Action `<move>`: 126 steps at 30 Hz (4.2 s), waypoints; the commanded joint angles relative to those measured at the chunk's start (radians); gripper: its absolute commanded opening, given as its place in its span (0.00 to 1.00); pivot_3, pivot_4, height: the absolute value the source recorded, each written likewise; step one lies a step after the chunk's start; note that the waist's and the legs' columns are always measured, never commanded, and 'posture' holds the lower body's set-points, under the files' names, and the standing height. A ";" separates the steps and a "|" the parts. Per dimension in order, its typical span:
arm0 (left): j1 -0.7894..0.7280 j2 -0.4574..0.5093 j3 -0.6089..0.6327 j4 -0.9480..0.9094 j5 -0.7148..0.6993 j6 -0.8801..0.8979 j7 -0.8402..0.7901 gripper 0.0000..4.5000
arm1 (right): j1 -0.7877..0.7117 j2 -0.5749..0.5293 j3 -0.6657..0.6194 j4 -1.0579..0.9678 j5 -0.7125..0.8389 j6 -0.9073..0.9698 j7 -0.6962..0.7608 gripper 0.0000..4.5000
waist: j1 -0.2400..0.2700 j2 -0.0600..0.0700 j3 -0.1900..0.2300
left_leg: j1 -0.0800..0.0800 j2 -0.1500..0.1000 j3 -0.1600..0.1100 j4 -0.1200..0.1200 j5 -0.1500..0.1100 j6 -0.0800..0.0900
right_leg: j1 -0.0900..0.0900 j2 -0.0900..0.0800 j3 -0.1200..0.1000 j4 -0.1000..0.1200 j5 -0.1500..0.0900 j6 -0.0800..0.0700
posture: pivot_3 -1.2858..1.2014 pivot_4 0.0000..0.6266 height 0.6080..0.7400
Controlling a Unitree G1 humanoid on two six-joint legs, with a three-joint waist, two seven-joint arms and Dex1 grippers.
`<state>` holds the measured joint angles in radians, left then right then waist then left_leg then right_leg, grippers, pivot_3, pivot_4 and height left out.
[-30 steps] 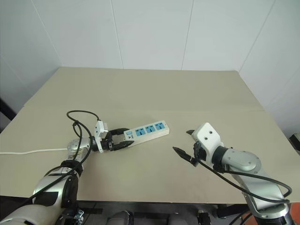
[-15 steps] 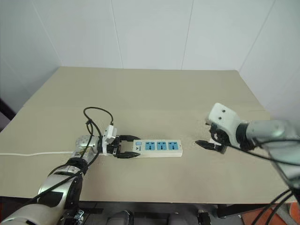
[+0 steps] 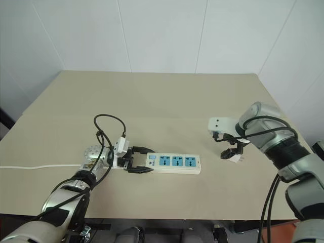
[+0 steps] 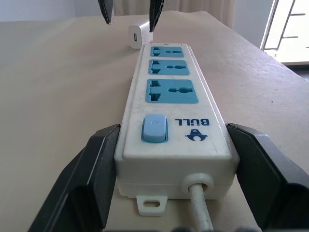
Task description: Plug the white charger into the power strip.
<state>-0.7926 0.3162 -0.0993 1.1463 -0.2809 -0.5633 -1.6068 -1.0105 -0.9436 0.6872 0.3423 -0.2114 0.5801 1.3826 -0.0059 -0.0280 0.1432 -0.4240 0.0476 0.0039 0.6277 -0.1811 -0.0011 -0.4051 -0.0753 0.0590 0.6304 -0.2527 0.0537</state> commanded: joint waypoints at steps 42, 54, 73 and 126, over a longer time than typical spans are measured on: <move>0.023 0.033 -0.013 -0.004 0.020 -0.038 -0.008 0.71 | 0.020 0.205 -0.564 -0.137 0.215 0.057 -0.092 0.25 | -0.007 0.007 -0.004 | 0.003 0.000 -0.001 0.001 0.000 0.000 | 0.002 0.001 0.001 0.004 0.000 0.000 | 0.52 0.24 1.00; 0.008 0.055 -0.026 -0.010 0.014 -0.019 -0.008 0.71 | 0.481 0.642 -0.904 -0.311 0.672 -0.172 -0.298 0.25 | -0.009 0.005 -0.006 | 0.010 0.000 -0.004 0.001 0.000 0.000 | 0.012 0.001 -0.002 0.002 0.001 0.000 | 0.52 0.24 1.00; 0.042 0.066 -0.032 -0.080 -0.007 0.013 -0.008 0.71 | 0.391 0.713 -0.690 0.138 0.623 -0.531 -0.024 0.25 | -0.008 0.005 -0.005 | 0.010 0.001 -0.004 0.000 0.000 0.000 | 0.013 0.002 -0.002 0.001 0.000 0.000 | 0.52 0.24 1.00; 0.050 0.081 -0.075 -0.106 -0.006 0.087 -0.008 0.71 | 0.367 0.674 -0.658 0.474 0.529 -0.777 0.078 0.25 | -0.007 0.005 -0.005 | 0.015 0.001 -0.004 0.000 0.000 0.000 | 0.017 0.002 -0.002 0.000 0.000 0.000 | 0.52 0.24 1.00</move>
<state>-0.7433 0.3843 -0.1624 1.0554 -0.3052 -0.4712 -1.5963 -0.6664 -0.2355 0.0308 0.7717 0.3501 -0.1882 1.4565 -0.0125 -0.0227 0.1378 -0.4085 0.0484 0.0003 0.6274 -0.1809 -0.0015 -0.3876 -0.0734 0.0569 0.6309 -0.2524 0.0532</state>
